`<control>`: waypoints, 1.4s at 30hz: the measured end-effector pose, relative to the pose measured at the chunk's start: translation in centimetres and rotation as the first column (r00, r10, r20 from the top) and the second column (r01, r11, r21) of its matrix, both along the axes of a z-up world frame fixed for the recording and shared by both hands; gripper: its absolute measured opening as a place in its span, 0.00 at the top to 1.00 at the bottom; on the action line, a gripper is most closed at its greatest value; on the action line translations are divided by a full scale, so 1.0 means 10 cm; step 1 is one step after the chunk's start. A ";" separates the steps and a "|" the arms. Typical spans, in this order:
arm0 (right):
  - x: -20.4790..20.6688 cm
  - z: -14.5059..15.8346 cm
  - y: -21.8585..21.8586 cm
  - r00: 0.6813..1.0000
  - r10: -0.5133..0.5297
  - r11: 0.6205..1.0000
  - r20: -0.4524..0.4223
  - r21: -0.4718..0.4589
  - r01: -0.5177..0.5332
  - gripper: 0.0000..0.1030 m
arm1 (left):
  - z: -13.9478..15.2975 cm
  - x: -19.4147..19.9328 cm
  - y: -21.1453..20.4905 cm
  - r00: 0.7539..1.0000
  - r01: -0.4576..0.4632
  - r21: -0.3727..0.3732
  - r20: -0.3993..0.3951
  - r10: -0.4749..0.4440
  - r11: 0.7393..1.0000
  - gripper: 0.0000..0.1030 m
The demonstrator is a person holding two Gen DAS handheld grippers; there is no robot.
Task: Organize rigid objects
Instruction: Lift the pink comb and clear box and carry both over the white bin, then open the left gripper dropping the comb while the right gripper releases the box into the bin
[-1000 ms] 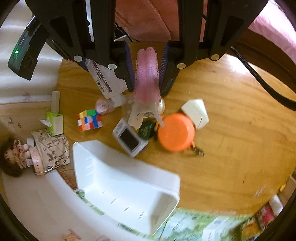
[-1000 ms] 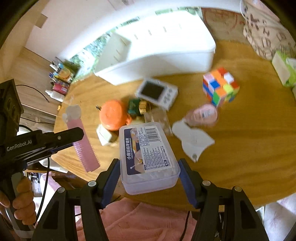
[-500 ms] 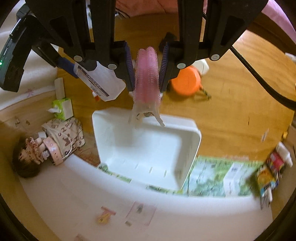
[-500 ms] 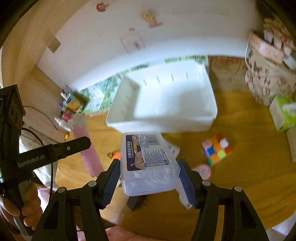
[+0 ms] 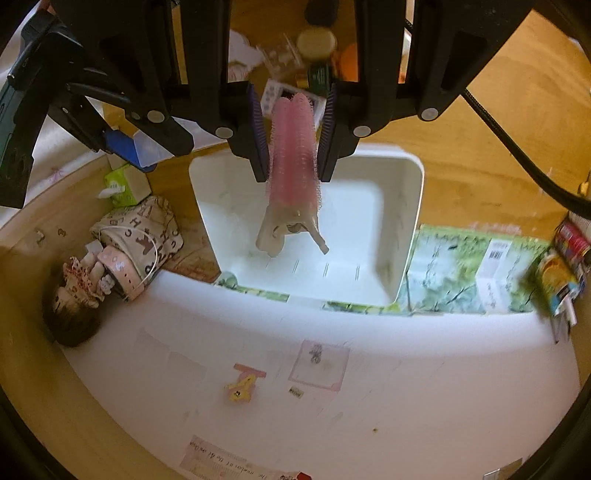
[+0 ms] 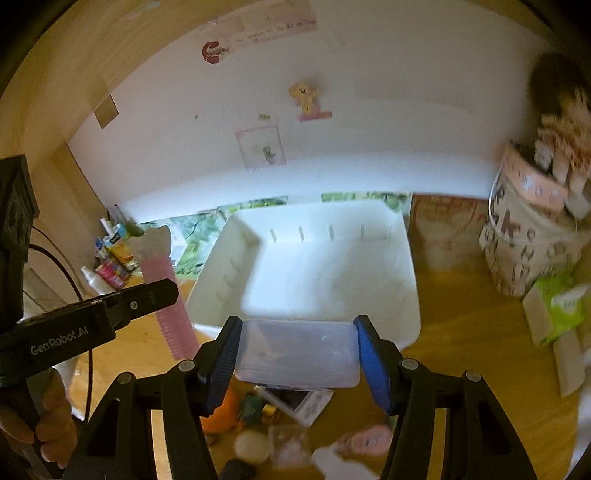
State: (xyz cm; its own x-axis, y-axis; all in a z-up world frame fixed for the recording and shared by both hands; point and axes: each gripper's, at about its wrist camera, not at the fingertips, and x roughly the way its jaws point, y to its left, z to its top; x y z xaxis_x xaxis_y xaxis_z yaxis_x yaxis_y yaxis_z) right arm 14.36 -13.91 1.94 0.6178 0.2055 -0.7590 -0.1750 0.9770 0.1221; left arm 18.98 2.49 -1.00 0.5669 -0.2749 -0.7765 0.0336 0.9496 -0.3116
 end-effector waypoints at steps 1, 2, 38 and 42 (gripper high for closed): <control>0.04 -0.02 0.01 1.000 -0.001 1.000 0.016 -0.011 0.001 0.40 | -0.02 0.04 0.00 1.000 0.006 -0.001 0.013 -0.006 1.000 0.72; 0.07 -0.05 0.02 1.000 -0.002 1.000 0.029 -0.016 0.002 0.40 | -0.03 0.07 0.00 1.000 0.012 0.000 0.029 -0.012 1.000 0.72; 0.91 -0.76 -0.21 0.994 -0.105 0.994 0.029 0.032 0.104 0.22 | -0.58 0.72 0.02 0.984 0.036 0.050 0.171 -0.044 0.998 0.30; 0.82 -0.63 -0.26 0.993 -0.110 0.993 0.051 0.058 0.107 0.21 | -0.44 0.64 0.10 0.978 -0.001 0.041 0.209 -0.008 0.999 0.25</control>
